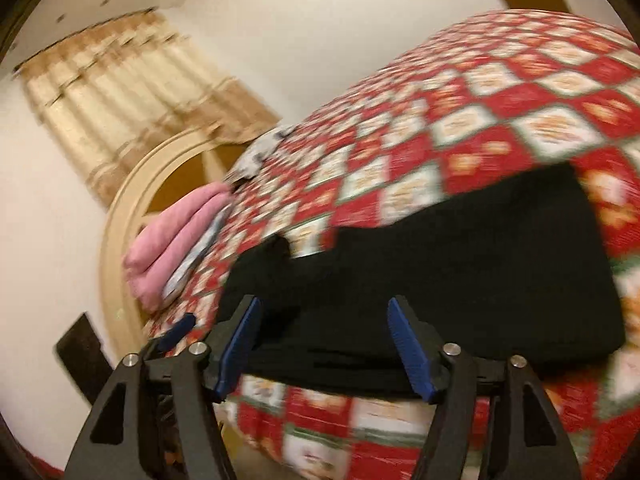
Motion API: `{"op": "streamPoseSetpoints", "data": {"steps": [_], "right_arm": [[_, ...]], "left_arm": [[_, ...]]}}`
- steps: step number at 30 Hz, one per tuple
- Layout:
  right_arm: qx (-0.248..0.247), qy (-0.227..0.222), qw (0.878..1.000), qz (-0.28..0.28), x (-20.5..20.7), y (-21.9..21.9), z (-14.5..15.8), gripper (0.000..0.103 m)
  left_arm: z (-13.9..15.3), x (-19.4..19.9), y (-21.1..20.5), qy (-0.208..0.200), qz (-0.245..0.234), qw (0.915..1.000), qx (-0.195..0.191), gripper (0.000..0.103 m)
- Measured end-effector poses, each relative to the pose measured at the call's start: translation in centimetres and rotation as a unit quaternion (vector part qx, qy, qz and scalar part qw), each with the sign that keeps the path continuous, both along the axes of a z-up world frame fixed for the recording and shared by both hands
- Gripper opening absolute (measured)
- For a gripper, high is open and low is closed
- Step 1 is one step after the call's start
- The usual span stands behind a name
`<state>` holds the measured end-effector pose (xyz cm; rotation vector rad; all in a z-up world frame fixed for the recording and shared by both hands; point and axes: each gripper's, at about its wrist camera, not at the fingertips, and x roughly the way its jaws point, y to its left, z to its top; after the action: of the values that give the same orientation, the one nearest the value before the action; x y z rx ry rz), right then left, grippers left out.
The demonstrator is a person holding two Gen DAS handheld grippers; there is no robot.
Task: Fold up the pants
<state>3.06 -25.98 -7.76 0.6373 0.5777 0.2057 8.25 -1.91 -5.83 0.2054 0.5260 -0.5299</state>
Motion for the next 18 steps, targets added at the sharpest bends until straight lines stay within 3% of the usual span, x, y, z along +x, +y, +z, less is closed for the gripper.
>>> {"op": "streamPoseSetpoints", "data": {"steps": [3,5,7,11,16,17,18], "right_arm": [[-0.014,0.0,0.998,0.053,3.7,3.4,0.3,0.072],[-0.031,0.017,0.996,0.08,6.6,5.7,-0.2,0.072],[-0.038,0.035,0.994,0.093,8.7,7.1,-0.9,0.072],[-0.054,0.087,0.99,0.101,12.0,9.3,-3.2,0.072],[-0.104,0.084,0.985,0.104,12.5,10.9,-3.5,0.072],[-0.112,0.084,0.984,0.11,12.5,11.3,-3.5,0.07],[-0.117,0.086,0.983,0.116,12.6,11.4,-3.5,0.058]], "left_arm": [[-0.9,1.6,2.7,0.026,0.055,0.9981,-0.005,0.077],[-1.3,2.2,4.0,0.046,0.073,0.9958,-0.028,0.077],[-1.6,2.2,4.3,0.051,0.074,0.9952,-0.038,0.077],[-1.9,1.5,3.9,0.037,0.06,0.9974,-0.015,0.077],[-2.8,1.7,3.5,0.05,0.048,0.9976,-0.004,0.077],[-3.1,1.8,3.4,0.057,0.05,0.9971,-0.003,0.077],[-3.2,1.9,3.3,0.062,0.051,0.9968,-0.002,0.077]]}}
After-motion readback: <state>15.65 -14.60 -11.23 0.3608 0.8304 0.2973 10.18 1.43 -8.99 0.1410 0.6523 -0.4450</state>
